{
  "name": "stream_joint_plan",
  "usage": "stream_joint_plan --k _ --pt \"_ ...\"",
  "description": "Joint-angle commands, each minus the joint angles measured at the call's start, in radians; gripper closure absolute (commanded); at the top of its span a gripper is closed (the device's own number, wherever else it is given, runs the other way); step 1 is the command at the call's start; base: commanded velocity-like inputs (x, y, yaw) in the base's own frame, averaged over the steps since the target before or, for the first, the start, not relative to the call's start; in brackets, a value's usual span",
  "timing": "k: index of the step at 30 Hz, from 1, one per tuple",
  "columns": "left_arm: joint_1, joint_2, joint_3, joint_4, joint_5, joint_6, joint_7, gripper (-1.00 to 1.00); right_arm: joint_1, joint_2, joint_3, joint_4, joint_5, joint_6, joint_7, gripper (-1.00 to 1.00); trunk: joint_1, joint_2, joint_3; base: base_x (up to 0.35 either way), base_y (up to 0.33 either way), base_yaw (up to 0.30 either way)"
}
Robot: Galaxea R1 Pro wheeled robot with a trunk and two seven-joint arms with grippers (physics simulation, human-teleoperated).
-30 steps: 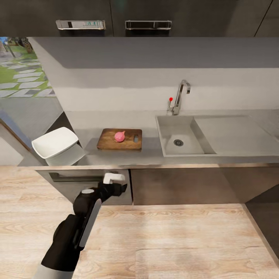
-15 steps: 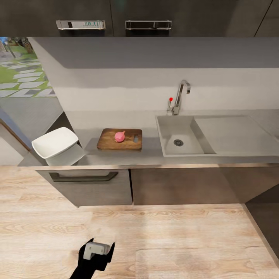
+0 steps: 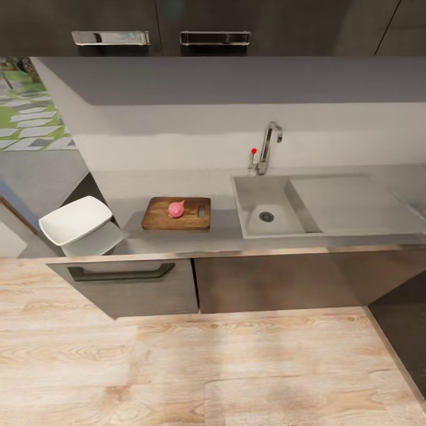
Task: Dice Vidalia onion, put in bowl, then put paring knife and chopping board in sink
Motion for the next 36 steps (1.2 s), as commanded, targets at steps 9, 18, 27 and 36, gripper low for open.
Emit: stream_joint_plan --k 9,18,27,36 --pt "0.001 -0.003 0.02 0.194 0.01 -0.06 0.001 -1.0 0.0 0.0 0.001 0.003 0.0 -0.003 -0.005 -1.0 0.0 -0.001 0.003 0.0 0.0 -0.27" --pt "0.0 -0.003 0.021 0.235 0.011 -0.067 0.0 -1.0 0.0 -0.001 0.001 0.003 -0.023 -0.026 -0.005 -1.0 0.0 -0.001 0.008 0.0 0.0 -0.278" --pt "0.0 -0.003 0.021 0.247 0.011 -0.067 0.0 -1.0 0.0 -0.002 0.001 0.003 -0.026 -0.033 -0.005 -1.0 0.0 -0.001 0.014 0.0 0.0 -0.276" --pt "0.0 -0.003 0.021 0.253 0.011 -0.067 0.0 -1.0 0.0 -0.002 0.001 0.003 -0.026 -0.034 -0.005 -1.0 0.0 -0.001 0.02 0.0 0.0 -0.275"
